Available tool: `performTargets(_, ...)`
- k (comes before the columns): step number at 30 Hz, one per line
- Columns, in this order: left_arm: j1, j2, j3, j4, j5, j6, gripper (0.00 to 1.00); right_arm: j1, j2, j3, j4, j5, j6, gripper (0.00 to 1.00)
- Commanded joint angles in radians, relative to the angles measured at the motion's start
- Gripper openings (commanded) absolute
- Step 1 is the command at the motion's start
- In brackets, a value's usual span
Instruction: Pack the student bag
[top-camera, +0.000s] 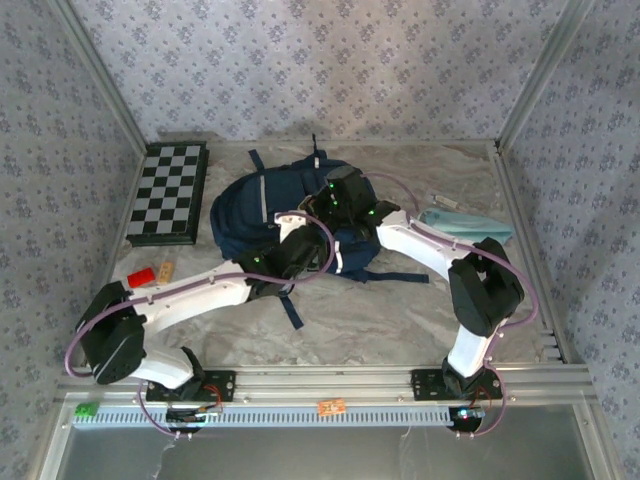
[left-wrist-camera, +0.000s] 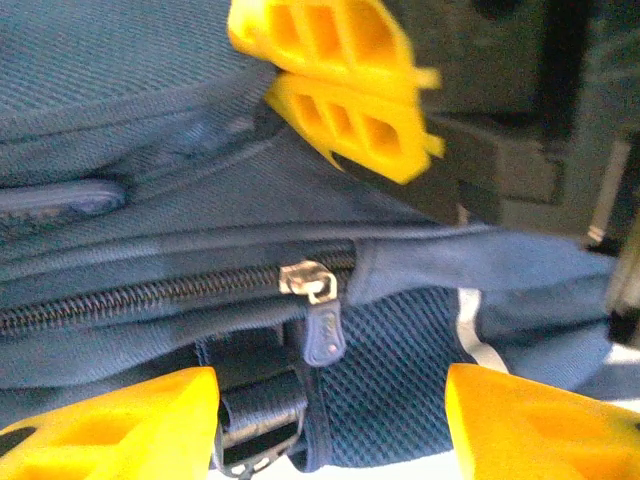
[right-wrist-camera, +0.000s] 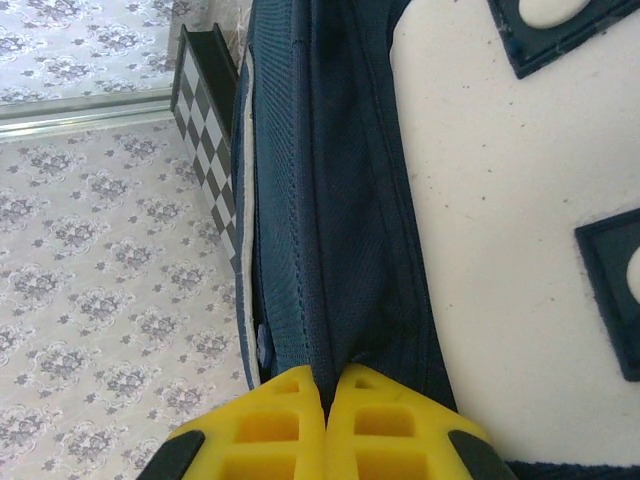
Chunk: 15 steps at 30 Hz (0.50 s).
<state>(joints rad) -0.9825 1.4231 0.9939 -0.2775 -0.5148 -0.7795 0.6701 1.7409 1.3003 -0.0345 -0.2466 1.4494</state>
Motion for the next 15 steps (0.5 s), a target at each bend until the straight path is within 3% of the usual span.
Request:
performTargets(1, 0.004, 0.030, 0.048, -0.046, -0.085, -0.052, 0.60, 0.006, -0.062, 0.077, 0.109, -0.009, 0.034, 0.00)
performTargets(15, 0.020, 0.162, 0.126, -0.022, -0.205, -0.091, 0.43, 0.029, -0.035, 0.104, 0.092, -0.002, 0.048, 0.00)
